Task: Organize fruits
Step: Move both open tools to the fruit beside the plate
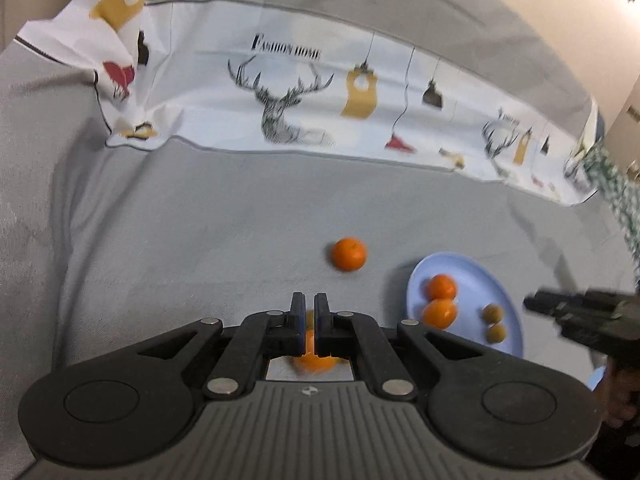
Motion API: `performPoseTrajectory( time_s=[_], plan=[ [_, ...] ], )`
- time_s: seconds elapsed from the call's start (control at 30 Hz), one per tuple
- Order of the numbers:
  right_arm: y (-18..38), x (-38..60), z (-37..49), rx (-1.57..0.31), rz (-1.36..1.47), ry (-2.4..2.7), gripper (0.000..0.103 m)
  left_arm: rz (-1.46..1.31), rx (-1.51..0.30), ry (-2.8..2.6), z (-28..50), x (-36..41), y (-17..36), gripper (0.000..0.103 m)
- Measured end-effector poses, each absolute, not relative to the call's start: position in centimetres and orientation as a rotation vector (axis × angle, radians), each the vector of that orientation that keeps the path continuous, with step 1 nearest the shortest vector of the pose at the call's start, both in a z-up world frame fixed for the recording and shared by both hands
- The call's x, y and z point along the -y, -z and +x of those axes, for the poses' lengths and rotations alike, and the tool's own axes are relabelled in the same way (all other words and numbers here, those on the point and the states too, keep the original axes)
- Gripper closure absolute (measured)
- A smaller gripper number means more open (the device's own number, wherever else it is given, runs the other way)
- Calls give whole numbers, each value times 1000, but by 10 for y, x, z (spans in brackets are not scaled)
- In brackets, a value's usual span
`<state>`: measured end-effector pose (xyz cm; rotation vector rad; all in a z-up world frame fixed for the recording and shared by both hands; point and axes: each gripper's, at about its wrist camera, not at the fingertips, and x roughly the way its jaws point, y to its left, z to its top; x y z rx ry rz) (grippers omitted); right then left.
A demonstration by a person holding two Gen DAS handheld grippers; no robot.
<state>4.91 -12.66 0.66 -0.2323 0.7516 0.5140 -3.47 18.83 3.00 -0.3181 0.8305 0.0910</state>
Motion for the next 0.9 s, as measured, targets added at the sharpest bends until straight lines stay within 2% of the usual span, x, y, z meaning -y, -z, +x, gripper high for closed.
performPoseTrajectory(
  time_s=[0.1,0.27,0.4,0.47,0.5,0.53,0.6,0.63,0.67,0.9],
  plan=[
    [-11,104,35,-680,-238,-614,75,-329,-863,-98,-31,-191,-21,101],
    [-2,65,21,-661,-266,-756,75,-339,-887,-141,-29,-198,-12,101],
    [6,34,12,-648,-328,-828,75,-344,-917,-140,-24,-197,-6,92],
    [16,17,13,-676,-360,-848,75,-328,-949,-124,-20,-193,-1,91],
    [19,11,12,-677,-378,-851,75,-320,-964,-117,-18,-191,2,88],
    [23,6,11,-677,-384,-856,75,-317,-977,-111,-17,-189,5,80],
    [30,-3,12,-698,-382,-867,67,-327,-997,-104,-14,-188,9,70],
    [34,-8,13,-704,-386,-868,57,-335,-1000,-105,-14,-188,11,68],
    [40,-13,13,-708,-395,-869,53,-348,-1001,-109,-14,-189,12,67],
    [62,-28,23,-733,-456,-854,55,-436,-1025,-124,-6,-193,21,66]
  ],
)
